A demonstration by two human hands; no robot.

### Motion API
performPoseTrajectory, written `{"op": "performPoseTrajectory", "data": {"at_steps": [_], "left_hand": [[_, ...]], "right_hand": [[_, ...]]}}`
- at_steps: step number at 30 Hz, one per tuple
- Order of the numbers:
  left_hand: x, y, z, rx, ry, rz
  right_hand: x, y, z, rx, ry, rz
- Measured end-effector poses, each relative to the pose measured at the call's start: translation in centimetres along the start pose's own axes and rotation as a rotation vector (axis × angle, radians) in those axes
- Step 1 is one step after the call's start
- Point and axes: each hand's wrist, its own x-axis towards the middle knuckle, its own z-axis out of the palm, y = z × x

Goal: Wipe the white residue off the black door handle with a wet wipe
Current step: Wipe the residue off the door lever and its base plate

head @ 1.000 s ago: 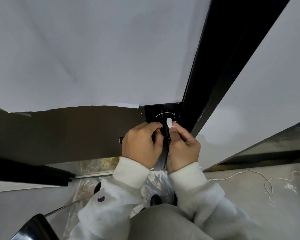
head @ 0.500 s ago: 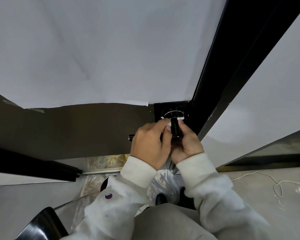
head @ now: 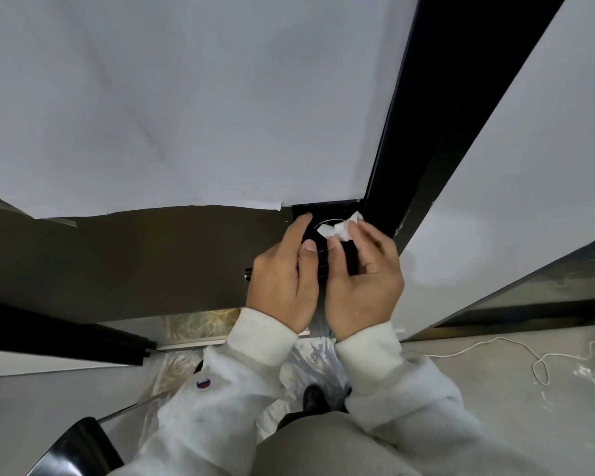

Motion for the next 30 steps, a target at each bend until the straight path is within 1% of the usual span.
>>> {"op": "performPoseTrajectory", "data": {"at_steps": [1, 2, 5, 7, 10, 13, 15, 17, 19, 22, 23, 25, 27, 29, 30], "left_hand": [[0.0, 0.0, 0.0, -0.006, 0.003, -0.007], [0.0, -0.1, -0.1, -0.012, 0.007, -0.016], [-0.1, -0.3, -0.2, -0.037, 0.023, -0.042], [-0.2, 0.0, -0.3, -0.039, 0.027, -0.061], [-0.1, 0.2, -0.2, -0.028, 0.051, -0.068], [0.3, 0.1, 0.0, 0.040, 0.037, -0.078], [0.6, -0.2, 0.0, 0.128, -0.045, -0.018], [0.8, -0.5, 0.0, 0.147, -0.130, 0.045], [0.9, -0.6, 0.0, 0.133, -0.201, 0.048], [1.4, -0.1, 0.5, 0.307, -0.314, 0.079], [1.6, 0.1, 0.6, 0.360, -0.344, 0.083], [2.3, 0.3, 0.7, 0.414, -0.378, 0.099], [2.6, 0.1, 0.7, 0.364, -0.387, 0.150], [2.3, -0.5, 0.6, 0.283, -0.359, 0.186], [2.2, -1.0, 0.7, 0.244, -0.327, 0.195]], "right_hand": [[-0.2, 0.3, 0.2, -0.068, -0.039, -0.093], [-0.4, 0.6, 0.5, -0.125, -0.094, -0.142], [-0.9, 0.6, 0.9, -0.204, -0.226, -0.151], [-1.0, 0.5, 0.7, -0.187, -0.241, -0.129], [-0.7, 0.1, 0.6, -0.146, -0.199, -0.064], [-0.4, -0.8, 0.6, -0.012, -0.145, 0.122], [0.1, -1.6, 0.6, 0.070, -0.129, 0.268], [0.5, -1.8, 0.5, 0.063, -0.137, 0.328], [0.4, -1.7, 0.5, 0.052, -0.154, 0.363], [-0.2, -1.1, 1.0, 0.115, -0.184, 0.477], [-0.5, -0.7, 1.3, 0.166, -0.166, 0.520], [-0.3, -0.3, 1.9, 0.305, -0.074, 0.628], [0.0, -0.4, 1.9, 0.530, 0.026, 0.771], [0.4, -0.4, 1.8, 0.754, 0.066, 0.913], [0.6, -0.4, 1.6, 0.813, 0.084, 0.962]]}}
